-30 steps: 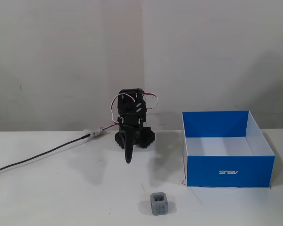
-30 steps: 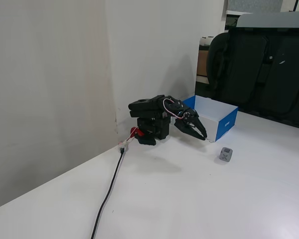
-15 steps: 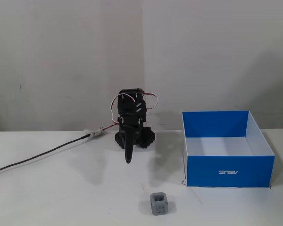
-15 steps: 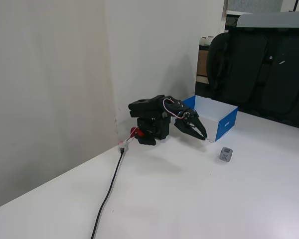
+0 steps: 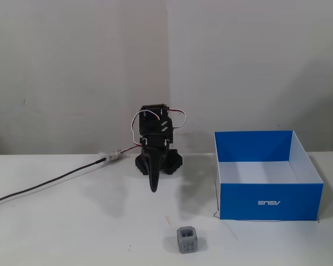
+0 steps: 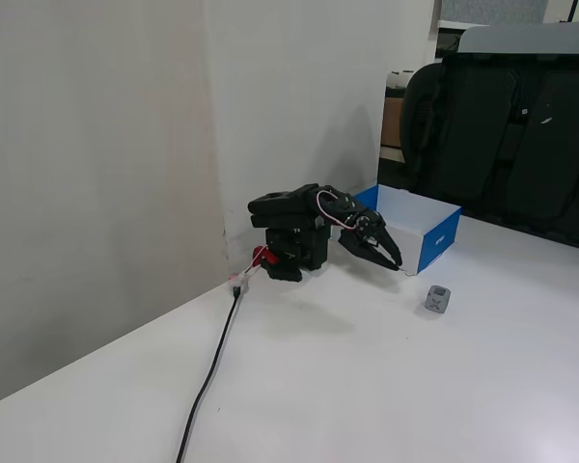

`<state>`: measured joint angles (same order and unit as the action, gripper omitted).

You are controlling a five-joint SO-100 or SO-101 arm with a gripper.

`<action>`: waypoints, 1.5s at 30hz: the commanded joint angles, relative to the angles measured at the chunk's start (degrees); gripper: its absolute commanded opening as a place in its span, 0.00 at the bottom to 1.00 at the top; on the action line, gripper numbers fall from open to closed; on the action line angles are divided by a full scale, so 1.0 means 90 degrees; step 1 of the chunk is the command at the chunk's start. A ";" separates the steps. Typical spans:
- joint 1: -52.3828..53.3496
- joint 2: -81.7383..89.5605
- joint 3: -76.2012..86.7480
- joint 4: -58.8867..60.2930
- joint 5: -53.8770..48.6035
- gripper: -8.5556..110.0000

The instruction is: Pick the gray block and keep it in the box.

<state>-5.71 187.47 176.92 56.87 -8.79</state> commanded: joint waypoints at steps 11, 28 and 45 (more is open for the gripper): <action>-0.0449 -0.0557 -0.2236 0.1201 -0.0049 0.07; -0.1182 -0.6797 -0.4434 -0.0430 0.0400 0.14; -0.1182 -1.0557 -0.6504 0.0068 0.0605 0.30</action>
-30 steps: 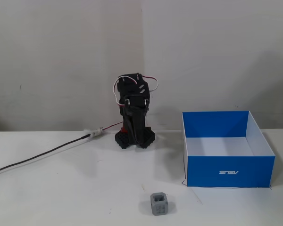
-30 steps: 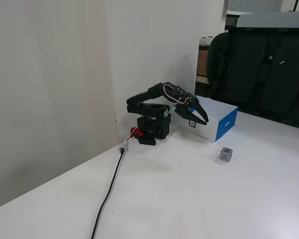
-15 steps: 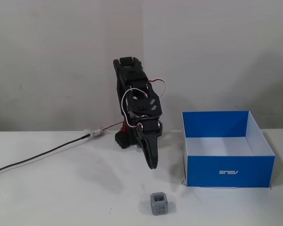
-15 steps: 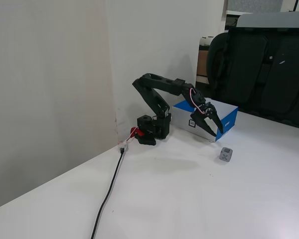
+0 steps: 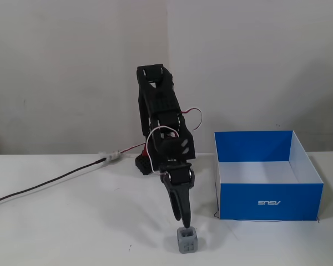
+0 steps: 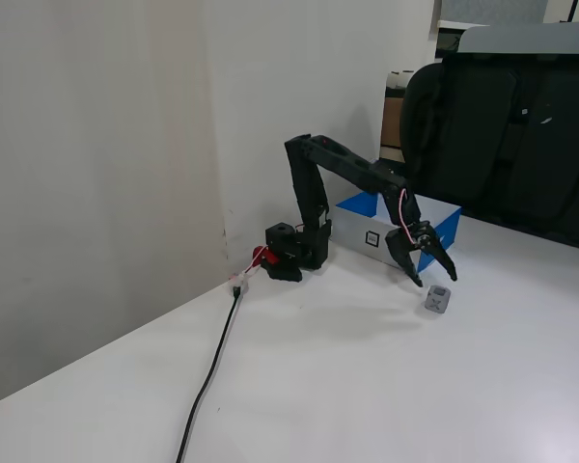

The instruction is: Pick the gray block and keep it in the box.

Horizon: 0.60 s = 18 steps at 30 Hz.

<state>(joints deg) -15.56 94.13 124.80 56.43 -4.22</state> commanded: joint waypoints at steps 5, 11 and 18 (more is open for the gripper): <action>-0.0205 -0.1006 -0.1465 0.0547 0.0225 0.30; -0.0215 -0.1982 -0.2295 0.0664 0.0312 0.30; -0.0244 -0.2266 -0.2490 0.0723 0.0332 0.26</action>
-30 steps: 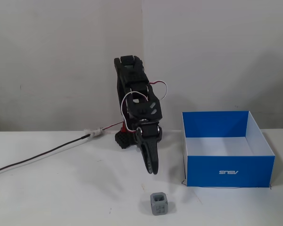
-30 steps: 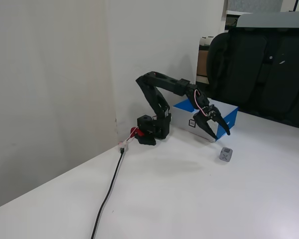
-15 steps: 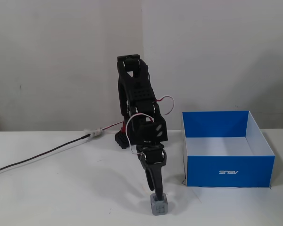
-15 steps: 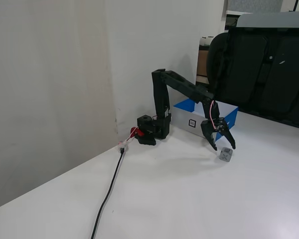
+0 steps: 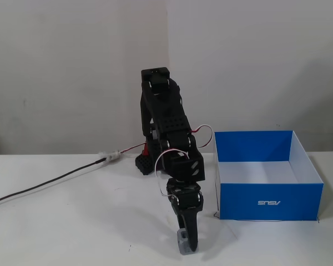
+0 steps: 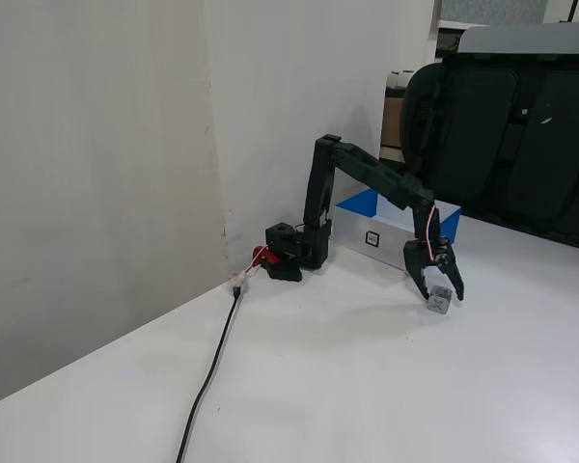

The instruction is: Pick the gray block and keep it in the box.

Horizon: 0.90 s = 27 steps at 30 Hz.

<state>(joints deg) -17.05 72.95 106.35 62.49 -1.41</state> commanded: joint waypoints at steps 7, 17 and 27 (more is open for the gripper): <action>0.0059 0.0254 -0.0469 0.0176 0.0000 0.08; 0.0596 0.2930 -0.0400 0.1543 0.0010 0.07; -0.1387 0.4258 -0.0879 0.2461 0.0020 0.07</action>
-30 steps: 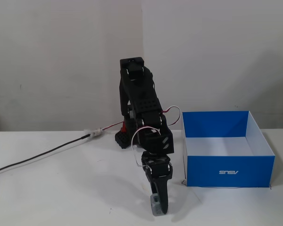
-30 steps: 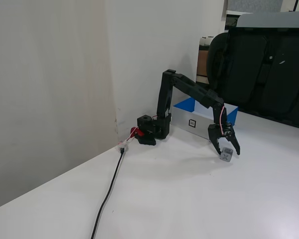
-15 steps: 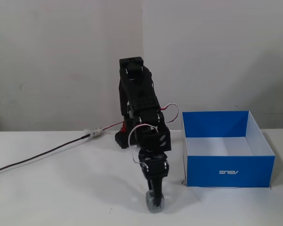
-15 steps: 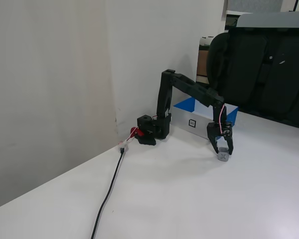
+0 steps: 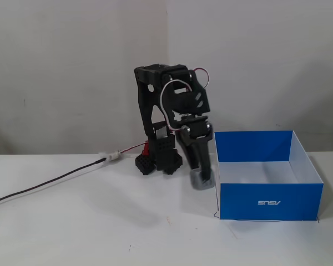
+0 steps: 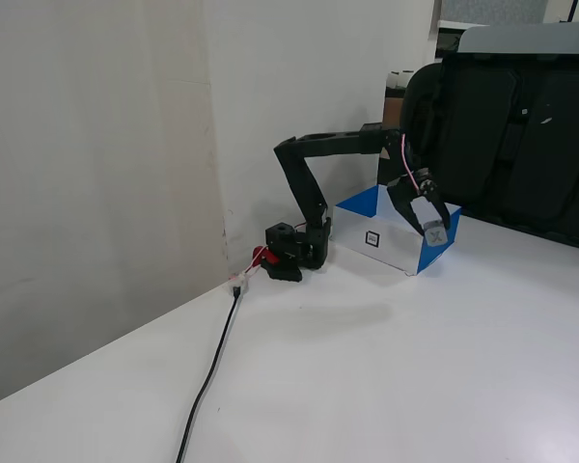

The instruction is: Pick the gray block and keep it in the box.

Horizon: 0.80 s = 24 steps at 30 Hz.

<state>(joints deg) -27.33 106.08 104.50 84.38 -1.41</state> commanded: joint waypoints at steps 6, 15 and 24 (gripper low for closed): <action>-0.1992 0.0742 -0.0937 0.0039 0.0020 0.07; -0.4512 0.1201 -0.0371 -0.0049 0.0020 0.07; -0.5068 0.0967 0.1484 -0.1074 0.0020 0.07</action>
<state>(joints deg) -72.51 113.29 117.33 76.55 -1.41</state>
